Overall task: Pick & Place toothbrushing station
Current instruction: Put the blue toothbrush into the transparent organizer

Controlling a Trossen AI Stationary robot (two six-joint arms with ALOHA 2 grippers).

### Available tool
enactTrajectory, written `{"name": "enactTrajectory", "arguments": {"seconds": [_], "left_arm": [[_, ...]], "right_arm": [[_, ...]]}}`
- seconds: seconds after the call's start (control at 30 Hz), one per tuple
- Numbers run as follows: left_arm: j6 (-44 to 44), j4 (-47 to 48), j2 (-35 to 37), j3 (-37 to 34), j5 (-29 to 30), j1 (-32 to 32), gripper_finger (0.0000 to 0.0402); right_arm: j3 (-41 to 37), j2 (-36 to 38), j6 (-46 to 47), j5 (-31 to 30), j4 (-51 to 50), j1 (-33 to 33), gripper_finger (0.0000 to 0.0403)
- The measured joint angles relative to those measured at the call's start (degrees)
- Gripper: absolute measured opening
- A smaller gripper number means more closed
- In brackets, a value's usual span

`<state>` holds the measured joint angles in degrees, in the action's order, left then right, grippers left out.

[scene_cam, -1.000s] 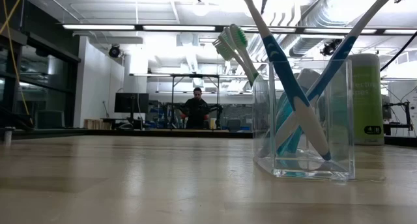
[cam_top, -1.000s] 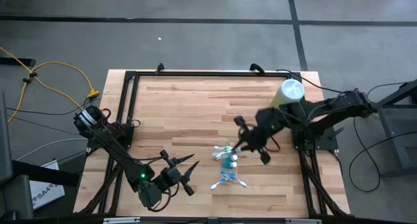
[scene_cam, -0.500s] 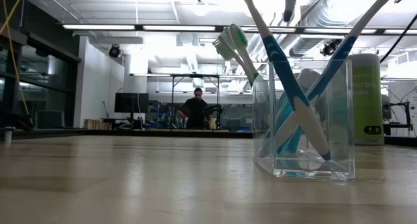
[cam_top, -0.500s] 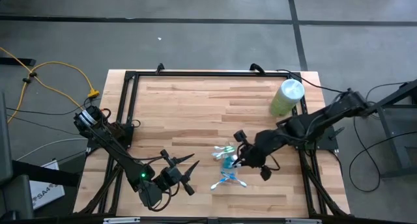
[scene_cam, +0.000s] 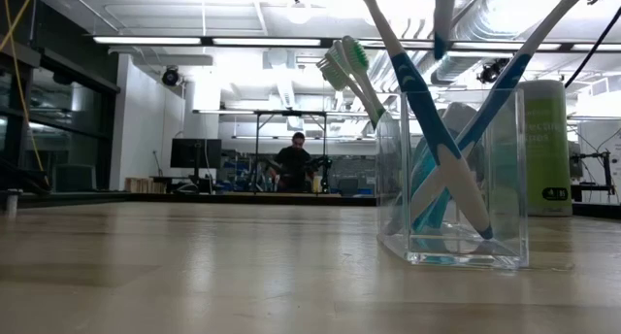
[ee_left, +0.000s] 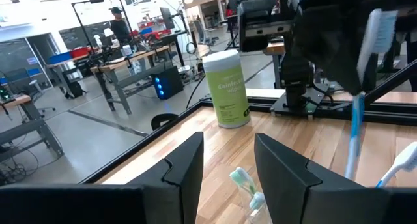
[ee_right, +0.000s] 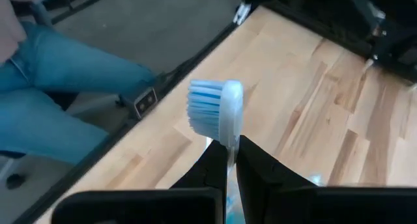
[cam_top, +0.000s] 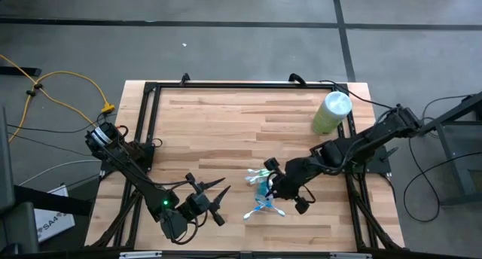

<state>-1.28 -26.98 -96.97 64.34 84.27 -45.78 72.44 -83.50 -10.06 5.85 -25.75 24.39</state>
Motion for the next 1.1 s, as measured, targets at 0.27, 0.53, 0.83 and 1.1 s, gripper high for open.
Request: {"name": "enactTrajectory", "arguments": {"seconds": [0.27,0.53,0.83,1.1], "left_arm": [[0.0,0.1,0.0,0.0,-0.3,-0.1,0.0132],[0.0,0.3,0.0,0.0,-0.3,-1.0,0.0132],[-0.2,0.2,0.0,0.0,-0.2,-1.4,0.0132],[-0.2,0.2,0.0,0.0,-0.3,-1.4,0.0132]], "right_arm": [[0.1,-3.9,0.9,-0.2,1.9,-0.1,0.0007],[0.0,-7.9,1.4,-0.9,5.9,0.0,0.0007],[-1.4,-9.7,7.0,-4.3,8.7,-0.5,0.0007],[-7.1,-9.7,12.9,-4.6,15.9,-1.6,0.0007]]}}
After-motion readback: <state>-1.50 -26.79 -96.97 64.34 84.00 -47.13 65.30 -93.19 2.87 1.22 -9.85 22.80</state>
